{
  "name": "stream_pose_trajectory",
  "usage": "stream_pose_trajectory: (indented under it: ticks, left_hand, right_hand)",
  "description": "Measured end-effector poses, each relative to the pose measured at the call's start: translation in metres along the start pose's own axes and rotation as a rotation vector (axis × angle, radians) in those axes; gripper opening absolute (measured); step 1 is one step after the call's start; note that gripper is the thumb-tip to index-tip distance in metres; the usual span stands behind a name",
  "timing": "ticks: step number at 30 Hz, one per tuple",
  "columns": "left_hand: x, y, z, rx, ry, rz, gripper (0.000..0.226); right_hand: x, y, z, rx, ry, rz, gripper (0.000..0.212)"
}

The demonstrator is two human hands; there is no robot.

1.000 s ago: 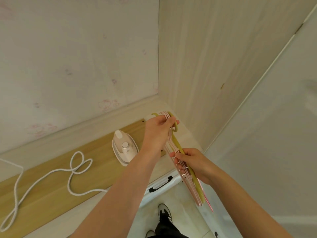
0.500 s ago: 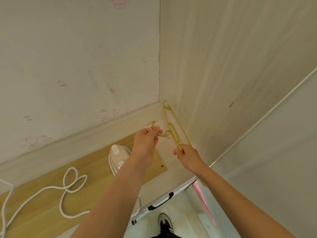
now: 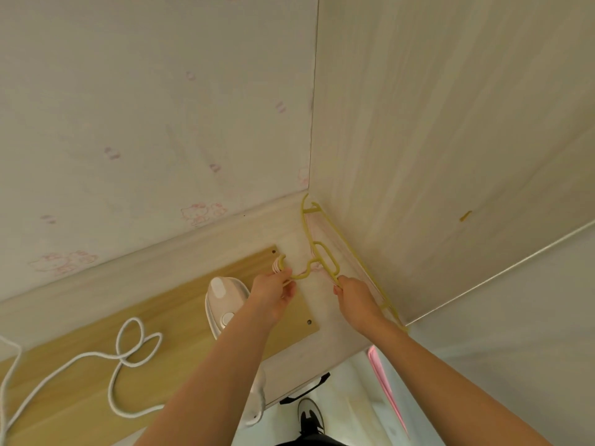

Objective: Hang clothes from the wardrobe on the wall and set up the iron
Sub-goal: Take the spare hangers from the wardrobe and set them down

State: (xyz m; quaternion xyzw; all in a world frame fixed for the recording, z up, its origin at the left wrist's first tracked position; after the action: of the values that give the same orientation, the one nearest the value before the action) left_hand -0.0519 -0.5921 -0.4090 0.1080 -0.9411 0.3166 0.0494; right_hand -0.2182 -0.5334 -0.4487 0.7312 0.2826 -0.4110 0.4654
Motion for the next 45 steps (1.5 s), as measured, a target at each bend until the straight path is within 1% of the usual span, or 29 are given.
stream_pose_trajectory:
  ticks: [4,7,12,16,21,24,28,32,36,39,41,43,45]
  left_hand:
    - [0.000,0.010,0.017,-0.054,-0.037,0.024,0.006]
    - [-0.002,0.016,0.029,-0.054,-0.067,0.066,0.004]
    - [-0.011,0.023,0.046,0.068,-0.159,0.285,0.004]
    - [-0.016,0.026,0.055,0.142,-0.222,0.411,0.008]
    - [-0.017,0.026,0.059,0.197,-0.261,0.601,0.018]
    - [-0.018,0.024,0.063,0.213,-0.297,0.749,0.019]
    - [-0.019,0.025,0.067,0.228,-0.295,0.852,0.016]
    - [-0.015,0.027,0.064,0.288,-0.293,0.956,0.015]
    - [-0.011,0.031,0.057,0.336,-0.242,1.073,0.024]
    - [-0.007,0.037,0.049,0.340,-0.209,1.160,0.029]
    - [-0.006,0.040,0.043,0.354,-0.197,1.204,0.036]
    - [-0.005,0.043,0.036,0.416,-0.178,1.263,0.045]
    - [-0.004,0.044,0.027,0.504,-0.151,1.337,0.049]
  right_hand:
    - [0.008,-0.009,0.003,0.004,0.010,-0.003,0.023]
    - [0.015,-0.013,0.005,0.007,0.022,-0.024,0.019]
    - [0.018,-0.013,0.008,0.022,0.016,-0.035,0.010]
    - [0.024,-0.015,0.010,-0.025,0.030,-0.104,0.016]
    - [0.029,-0.016,0.014,-0.040,0.045,-0.118,0.019]
    - [0.031,-0.016,0.015,-0.078,0.049,-0.126,0.021]
    - [0.034,-0.016,0.012,-0.100,0.042,-0.144,0.027]
    - [0.038,-0.018,0.005,-0.131,0.035,-0.200,0.029]
    - [0.039,-0.017,-0.001,-0.117,0.030,-0.235,0.035]
    - [0.036,-0.015,-0.008,-0.112,0.020,-0.237,0.041]
    - [0.033,-0.014,-0.014,-0.122,0.010,-0.241,0.045]
    - [0.029,-0.013,-0.021,-0.130,0.002,-0.229,0.047]
    - [0.025,-0.013,-0.029,-0.134,-0.010,-0.218,0.048]
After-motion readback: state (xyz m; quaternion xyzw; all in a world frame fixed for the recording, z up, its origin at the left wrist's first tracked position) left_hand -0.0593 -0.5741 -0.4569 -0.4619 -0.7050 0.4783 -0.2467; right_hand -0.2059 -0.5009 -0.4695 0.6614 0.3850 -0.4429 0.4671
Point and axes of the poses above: each hand's wrist, its own z-axis towards the middle knuckle, its own x-axis out of the palm, y = z × x, the point moved 3 cm from there along z, towards the middle knuckle, and after that the axes turned 6 degrees about -y, right-handed, at the moved point
